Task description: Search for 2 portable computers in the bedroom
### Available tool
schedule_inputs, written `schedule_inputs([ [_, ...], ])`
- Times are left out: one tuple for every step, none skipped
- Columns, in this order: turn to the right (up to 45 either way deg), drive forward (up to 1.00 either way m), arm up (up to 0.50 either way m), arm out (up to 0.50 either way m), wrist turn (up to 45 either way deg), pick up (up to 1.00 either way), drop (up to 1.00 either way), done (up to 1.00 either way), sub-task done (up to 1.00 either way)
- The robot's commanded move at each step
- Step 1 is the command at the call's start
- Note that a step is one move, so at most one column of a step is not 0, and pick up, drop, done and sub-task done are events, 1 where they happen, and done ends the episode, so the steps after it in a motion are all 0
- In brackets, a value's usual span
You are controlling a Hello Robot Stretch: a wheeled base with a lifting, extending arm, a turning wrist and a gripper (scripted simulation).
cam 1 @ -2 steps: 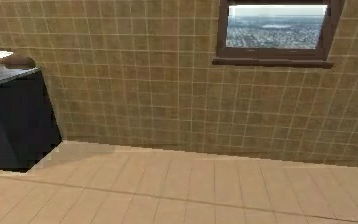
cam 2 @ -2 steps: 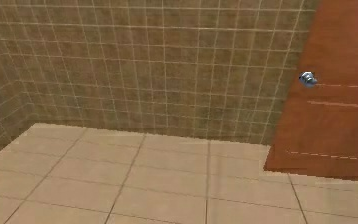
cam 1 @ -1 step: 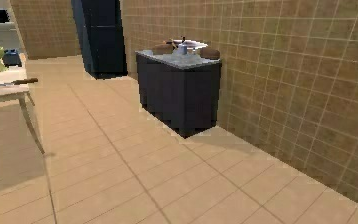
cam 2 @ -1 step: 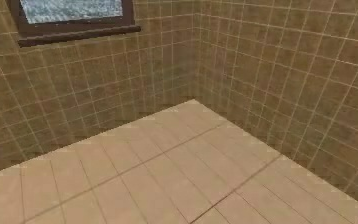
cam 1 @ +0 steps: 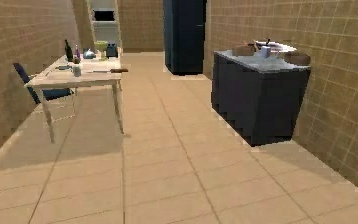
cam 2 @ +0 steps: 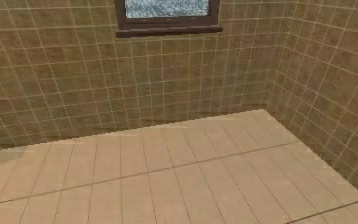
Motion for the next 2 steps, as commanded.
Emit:
schedule_inputs([
  [0.0, 1.00, 0.00, 0.00, 0.0, 0.00, 0.00, 0.00, 0.00],
  [-3.0, 0.00, 0.00, 0.00, 0.0, 0.00, 0.00, 0.00, 0.00],
])
